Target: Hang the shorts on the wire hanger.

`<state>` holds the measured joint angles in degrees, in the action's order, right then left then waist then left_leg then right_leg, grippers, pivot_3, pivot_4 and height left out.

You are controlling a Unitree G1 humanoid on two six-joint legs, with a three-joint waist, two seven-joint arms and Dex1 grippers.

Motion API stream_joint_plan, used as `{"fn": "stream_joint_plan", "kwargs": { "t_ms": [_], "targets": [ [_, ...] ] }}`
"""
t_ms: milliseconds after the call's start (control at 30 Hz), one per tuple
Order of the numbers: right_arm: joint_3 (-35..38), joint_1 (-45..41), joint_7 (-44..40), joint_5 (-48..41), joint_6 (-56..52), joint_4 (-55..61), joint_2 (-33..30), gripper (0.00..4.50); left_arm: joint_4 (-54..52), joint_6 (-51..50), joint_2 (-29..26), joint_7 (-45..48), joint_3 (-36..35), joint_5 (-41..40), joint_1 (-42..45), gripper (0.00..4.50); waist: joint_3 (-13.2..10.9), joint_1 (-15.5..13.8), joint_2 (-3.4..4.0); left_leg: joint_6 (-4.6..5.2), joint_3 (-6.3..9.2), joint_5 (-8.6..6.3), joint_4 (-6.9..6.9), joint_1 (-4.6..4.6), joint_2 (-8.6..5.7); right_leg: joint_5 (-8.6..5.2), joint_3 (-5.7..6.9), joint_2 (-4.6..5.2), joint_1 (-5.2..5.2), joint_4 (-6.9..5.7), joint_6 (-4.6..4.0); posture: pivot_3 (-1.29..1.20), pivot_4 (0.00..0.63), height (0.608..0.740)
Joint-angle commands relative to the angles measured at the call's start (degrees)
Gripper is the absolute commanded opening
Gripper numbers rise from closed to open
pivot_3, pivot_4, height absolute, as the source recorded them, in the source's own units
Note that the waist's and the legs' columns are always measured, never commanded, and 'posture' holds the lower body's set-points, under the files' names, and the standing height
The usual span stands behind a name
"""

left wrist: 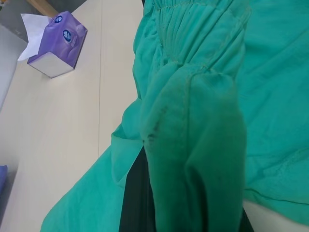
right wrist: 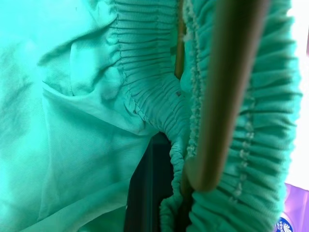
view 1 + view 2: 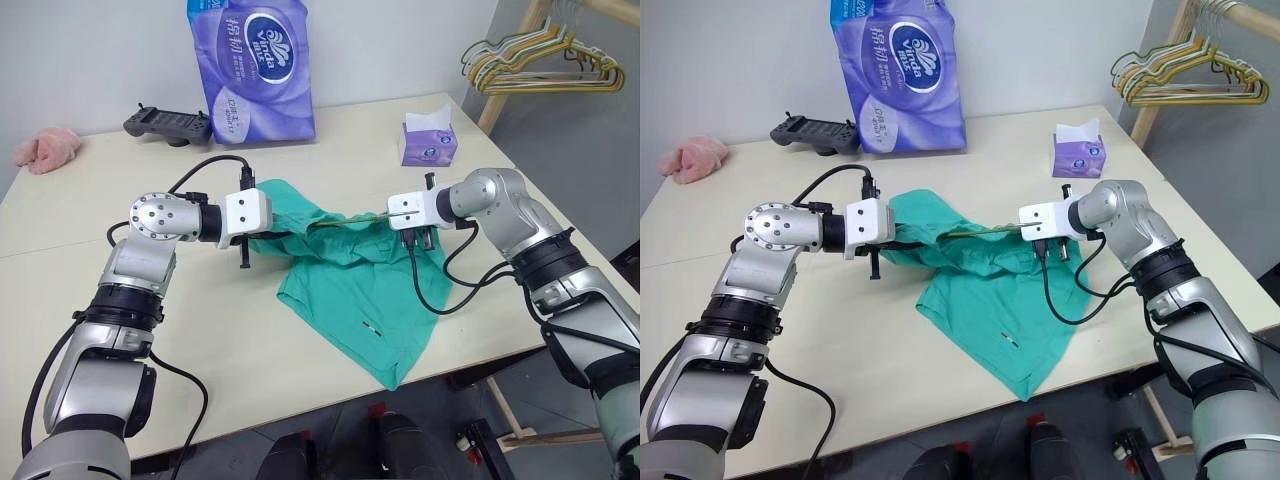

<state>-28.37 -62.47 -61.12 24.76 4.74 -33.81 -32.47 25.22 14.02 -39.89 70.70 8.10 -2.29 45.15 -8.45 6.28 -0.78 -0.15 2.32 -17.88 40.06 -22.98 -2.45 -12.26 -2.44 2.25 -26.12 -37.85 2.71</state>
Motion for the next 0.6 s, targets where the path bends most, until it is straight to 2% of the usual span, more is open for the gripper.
{"fn": "stream_joint_plan", "kwargs": {
  "t_ms": [33,267,367,600],
  "targets": [
    [0.65,-1.48,0.61,1.30,0.34,0.44,-0.60,0.06,-0.99,0.57,-0.31,-0.15,-1.01,-0.96,1.31,0.20,0.00,0.00,0.00,0.00,0.00,0.00,0.00,0.00,0.00,0.00,0.00,0.00,0.00,0.00,0.00,-0.07,0.116,0.740],
    [2.05,-1.56,0.98,-0.21,-1.48,1.27,0.36,0.06,-0.54,0.83,0.34,-0.85,-1.27,-1.30,1.37,0.20,0.00,0.01,0.00,0.00,0.00,0.00,0.00,0.00,0.00,0.00,0.00,0.00,0.00,0.00,0.00,-0.07,0.116,0.740],
    [2.39,-1.79,1.27,-0.50,-1.72,1.45,0.62,0.00,-1.77,-1.96,0.25,0.85,-1.49,-3.09,1.15,0.82,0.00,0.03,0.00,0.00,0.00,0.00,0.00,0.00,0.00,0.00,0.00,0.00,0.00,-0.01,0.00,-0.07,0.113,0.740],
    [2.83,-1.50,1.18,-0.88,-2.18,2.20,0.67,0.00,-2.21,-3.64,-0.39,1.66,-2.07,-4.41,2.06,2.98,0.00,0.04,0.00,0.00,0.01,0.00,0.00,0.00,0.00,0.00,0.01,0.00,0.00,-0.01,0.00,-0.07,0.110,0.740]
  ]
}}
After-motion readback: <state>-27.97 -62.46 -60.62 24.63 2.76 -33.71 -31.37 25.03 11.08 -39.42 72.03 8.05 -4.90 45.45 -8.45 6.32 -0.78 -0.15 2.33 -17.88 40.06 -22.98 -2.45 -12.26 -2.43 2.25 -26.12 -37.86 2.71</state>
